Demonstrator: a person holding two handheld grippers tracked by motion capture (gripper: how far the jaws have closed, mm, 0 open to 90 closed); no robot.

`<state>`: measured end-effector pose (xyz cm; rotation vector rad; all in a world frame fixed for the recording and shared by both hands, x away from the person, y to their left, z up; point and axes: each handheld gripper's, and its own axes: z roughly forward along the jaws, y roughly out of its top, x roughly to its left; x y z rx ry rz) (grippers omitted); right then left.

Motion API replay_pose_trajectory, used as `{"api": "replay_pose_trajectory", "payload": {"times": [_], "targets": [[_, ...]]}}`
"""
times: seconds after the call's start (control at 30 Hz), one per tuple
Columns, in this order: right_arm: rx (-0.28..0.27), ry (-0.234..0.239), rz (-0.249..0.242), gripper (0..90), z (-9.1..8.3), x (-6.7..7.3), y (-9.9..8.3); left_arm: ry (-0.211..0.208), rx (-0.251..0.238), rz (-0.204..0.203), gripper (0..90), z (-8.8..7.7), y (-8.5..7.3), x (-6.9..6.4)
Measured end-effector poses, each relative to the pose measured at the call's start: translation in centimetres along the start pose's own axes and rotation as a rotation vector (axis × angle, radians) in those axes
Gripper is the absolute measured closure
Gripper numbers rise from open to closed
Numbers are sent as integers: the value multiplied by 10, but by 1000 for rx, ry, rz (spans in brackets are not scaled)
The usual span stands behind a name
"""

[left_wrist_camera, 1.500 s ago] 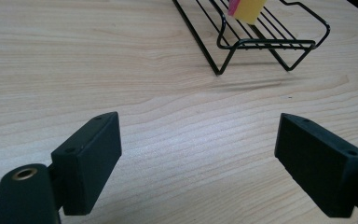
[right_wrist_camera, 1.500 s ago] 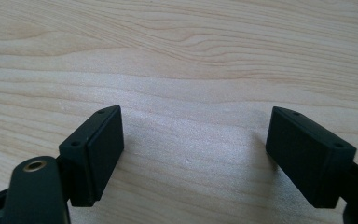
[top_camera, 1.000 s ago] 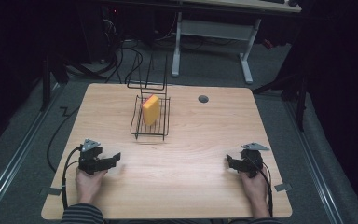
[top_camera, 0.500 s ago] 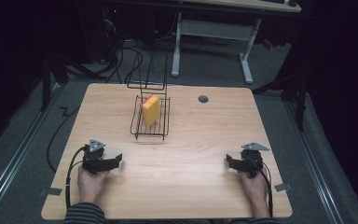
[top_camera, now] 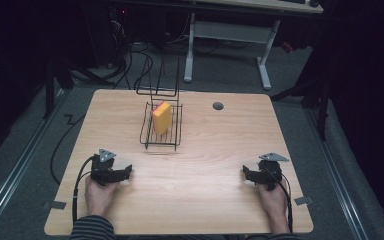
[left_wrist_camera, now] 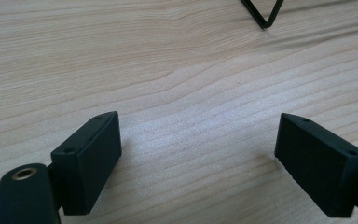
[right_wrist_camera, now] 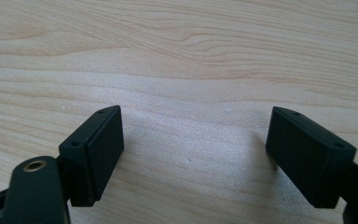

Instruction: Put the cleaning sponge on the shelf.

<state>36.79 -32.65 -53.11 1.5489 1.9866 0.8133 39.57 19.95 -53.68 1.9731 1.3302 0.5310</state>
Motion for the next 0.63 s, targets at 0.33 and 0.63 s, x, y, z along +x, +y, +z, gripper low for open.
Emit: {"api": "replay_pose_trajectory", "payload": {"times": [0.33, 0.63], "targets": [[0, 1, -2, 192, 0, 0, 0, 37, 10, 13, 156, 2, 1, -4], [0, 2, -2, 192, 0, 0, 0, 41, 7, 9, 157, 2, 1, -5]]}}
